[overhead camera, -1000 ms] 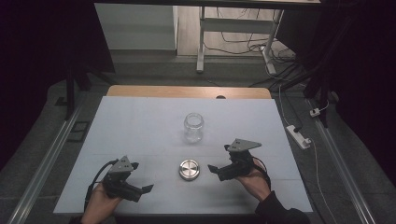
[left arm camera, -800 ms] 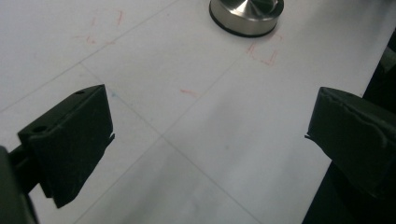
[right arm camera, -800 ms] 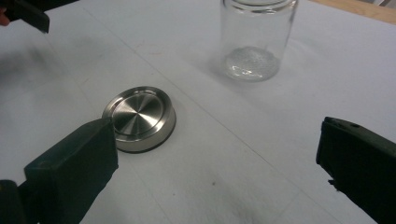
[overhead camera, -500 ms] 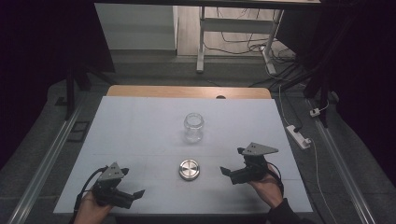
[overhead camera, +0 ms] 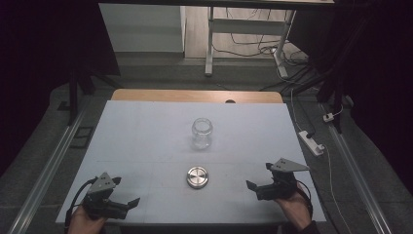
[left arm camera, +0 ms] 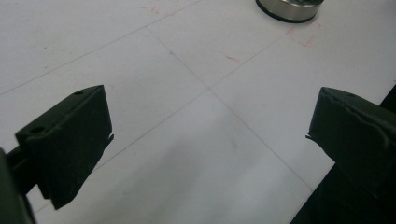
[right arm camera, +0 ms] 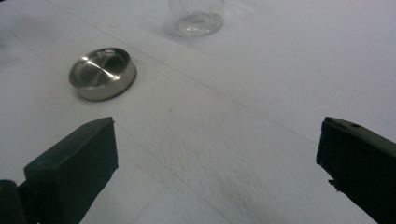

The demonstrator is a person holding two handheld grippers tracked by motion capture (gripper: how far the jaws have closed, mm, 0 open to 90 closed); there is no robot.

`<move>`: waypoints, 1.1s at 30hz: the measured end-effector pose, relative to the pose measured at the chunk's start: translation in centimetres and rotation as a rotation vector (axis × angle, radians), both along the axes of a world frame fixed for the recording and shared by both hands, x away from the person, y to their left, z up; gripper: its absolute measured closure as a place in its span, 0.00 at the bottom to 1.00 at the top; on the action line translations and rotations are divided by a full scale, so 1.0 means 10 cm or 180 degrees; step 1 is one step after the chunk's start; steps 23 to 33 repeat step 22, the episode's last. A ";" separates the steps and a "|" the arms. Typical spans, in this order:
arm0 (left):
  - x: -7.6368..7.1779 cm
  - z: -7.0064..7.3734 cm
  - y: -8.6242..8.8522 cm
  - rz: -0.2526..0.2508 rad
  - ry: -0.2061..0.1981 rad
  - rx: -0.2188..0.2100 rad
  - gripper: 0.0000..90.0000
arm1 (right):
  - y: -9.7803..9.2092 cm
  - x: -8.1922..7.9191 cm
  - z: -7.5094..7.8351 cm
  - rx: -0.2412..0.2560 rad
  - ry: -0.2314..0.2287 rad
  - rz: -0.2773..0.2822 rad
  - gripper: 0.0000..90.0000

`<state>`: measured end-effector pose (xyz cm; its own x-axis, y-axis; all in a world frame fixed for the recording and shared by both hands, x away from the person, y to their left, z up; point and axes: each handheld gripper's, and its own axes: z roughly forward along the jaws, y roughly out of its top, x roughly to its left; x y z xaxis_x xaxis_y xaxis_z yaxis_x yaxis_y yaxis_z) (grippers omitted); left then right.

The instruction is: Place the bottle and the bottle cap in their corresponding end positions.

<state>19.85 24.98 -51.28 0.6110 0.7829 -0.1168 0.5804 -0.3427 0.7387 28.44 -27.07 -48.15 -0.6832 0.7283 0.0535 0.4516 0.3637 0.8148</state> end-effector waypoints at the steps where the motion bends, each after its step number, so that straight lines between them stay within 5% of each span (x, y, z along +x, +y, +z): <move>1: -0.01 0.00 0.01 0.0011 0.0002 -0.0004 0.00 | -0.03 -0.02 -0.01 -0.0016 0.0014 -0.0030 0.00; 14: -0.08 -0.10 0.12 0.0165 0.0146 0.0068 0.00 | -0.30 -0.30 -0.13 -0.0270 0.0194 -0.0252 0.00; 33: -0.06 -0.10 0.13 0.0155 0.0183 0.0026 0.00 | -0.36 -0.32 -0.14 -0.0197 0.0236 -0.0291 0.00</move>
